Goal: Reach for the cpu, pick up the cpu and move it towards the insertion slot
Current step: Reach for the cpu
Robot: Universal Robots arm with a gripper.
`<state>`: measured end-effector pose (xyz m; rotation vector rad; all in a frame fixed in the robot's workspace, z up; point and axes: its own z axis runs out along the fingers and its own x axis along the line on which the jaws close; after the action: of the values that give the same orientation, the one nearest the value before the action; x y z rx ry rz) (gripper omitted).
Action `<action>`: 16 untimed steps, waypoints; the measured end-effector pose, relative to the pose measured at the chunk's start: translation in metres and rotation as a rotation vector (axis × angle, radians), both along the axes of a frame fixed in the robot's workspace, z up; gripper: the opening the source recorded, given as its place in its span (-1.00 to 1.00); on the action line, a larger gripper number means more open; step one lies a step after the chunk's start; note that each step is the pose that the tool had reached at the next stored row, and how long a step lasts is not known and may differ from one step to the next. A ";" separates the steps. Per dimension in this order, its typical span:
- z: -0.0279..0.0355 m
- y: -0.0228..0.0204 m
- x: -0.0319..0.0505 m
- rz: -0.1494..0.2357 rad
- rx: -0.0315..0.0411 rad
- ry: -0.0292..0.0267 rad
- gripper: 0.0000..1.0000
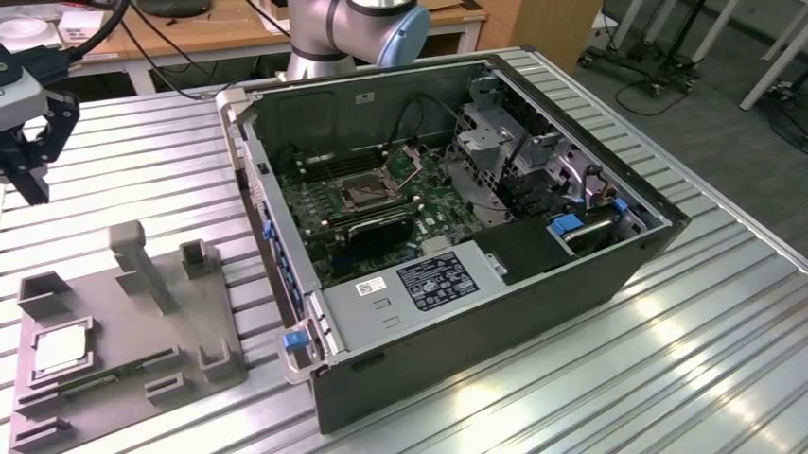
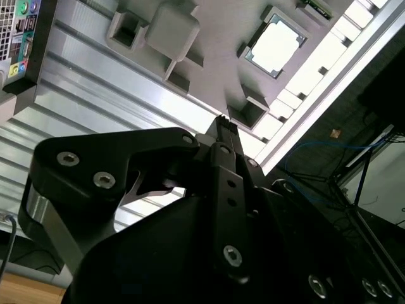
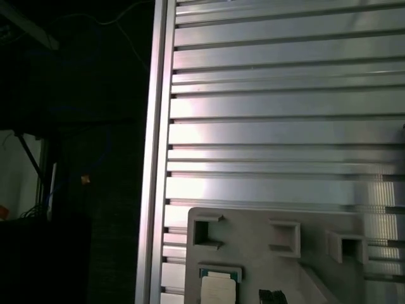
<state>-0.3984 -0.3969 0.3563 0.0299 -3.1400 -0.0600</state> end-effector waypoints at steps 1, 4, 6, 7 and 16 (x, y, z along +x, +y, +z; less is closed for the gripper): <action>-0.0001 0.0000 -0.0012 0.000 0.0000 -0.0001 -0.79; -0.0004 -0.0001 -0.0061 0.000 0.0000 0.0000 -0.79; -0.0005 -0.0002 -0.0075 0.000 0.0000 0.0000 -0.79; -0.0005 -0.0002 -0.0075 0.000 0.0001 -0.0001 -0.79; -0.0006 -0.0004 -0.0078 0.000 0.0000 -0.0001 -0.79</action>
<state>-0.4061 -0.3973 0.3558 0.0302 -3.1401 -0.0600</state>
